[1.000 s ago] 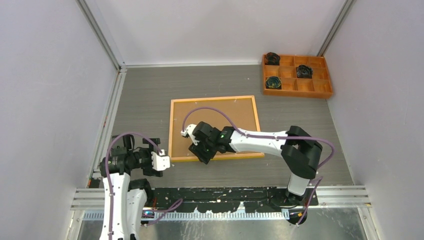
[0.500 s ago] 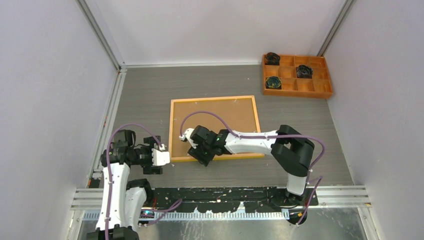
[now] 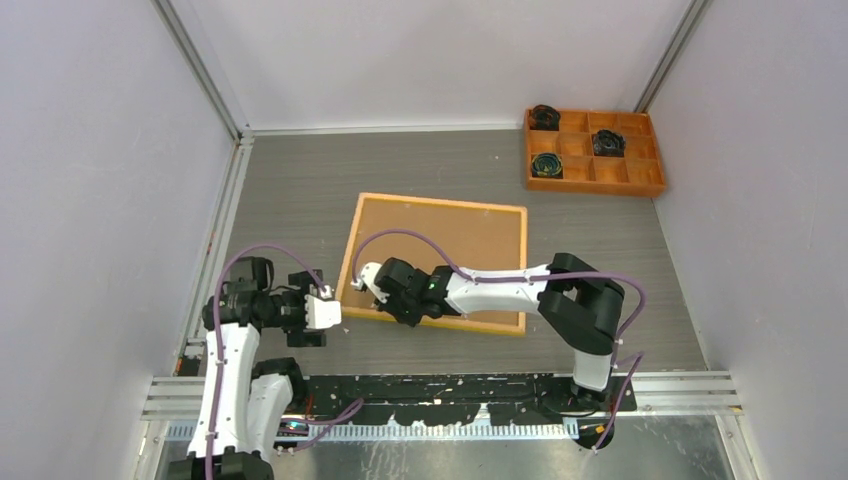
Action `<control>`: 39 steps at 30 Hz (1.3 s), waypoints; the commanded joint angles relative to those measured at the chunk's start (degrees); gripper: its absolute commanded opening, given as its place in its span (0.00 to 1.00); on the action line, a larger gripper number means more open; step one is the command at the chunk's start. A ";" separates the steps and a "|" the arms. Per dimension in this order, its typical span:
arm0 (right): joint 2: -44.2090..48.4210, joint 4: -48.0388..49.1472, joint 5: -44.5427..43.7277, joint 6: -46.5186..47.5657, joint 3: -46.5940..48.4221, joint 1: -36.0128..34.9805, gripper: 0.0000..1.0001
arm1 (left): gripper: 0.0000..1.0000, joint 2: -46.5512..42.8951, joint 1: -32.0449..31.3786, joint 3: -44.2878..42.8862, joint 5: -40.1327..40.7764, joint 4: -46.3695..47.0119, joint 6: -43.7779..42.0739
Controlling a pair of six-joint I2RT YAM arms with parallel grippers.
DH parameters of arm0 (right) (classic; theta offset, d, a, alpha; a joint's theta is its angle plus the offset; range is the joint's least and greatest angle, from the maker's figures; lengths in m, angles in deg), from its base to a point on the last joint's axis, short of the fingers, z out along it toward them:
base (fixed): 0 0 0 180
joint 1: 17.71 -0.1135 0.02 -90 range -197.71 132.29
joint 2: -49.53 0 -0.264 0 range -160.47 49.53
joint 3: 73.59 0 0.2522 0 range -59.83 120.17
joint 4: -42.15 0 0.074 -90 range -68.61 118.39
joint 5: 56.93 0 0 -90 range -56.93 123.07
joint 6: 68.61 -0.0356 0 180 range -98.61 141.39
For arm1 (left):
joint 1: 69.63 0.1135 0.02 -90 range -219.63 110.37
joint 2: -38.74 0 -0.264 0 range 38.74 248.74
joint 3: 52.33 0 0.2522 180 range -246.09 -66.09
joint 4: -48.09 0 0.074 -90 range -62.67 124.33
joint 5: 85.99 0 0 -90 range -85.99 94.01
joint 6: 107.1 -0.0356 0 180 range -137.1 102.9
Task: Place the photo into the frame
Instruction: Turn over the photo frame at the center of the board.
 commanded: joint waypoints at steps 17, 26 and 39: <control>9.89 -3.19 15.19 -14.21 14.80 1.70 0.01 | 1.00 -13.54 -6.45 7.62 -2.72 20.43 -8.55; 9.59 -7.98 21.23 -16.24 19.92 2.09 0.01 | 0.91 -15.27 -6.61 9.15 -4.99 25.04 -12.12; 11.33 -13.08 18.47 -15.81 23.09 2.17 0.34 | 0.44 -8.93 -9.54 3.21 -1.43 24.78 -9.57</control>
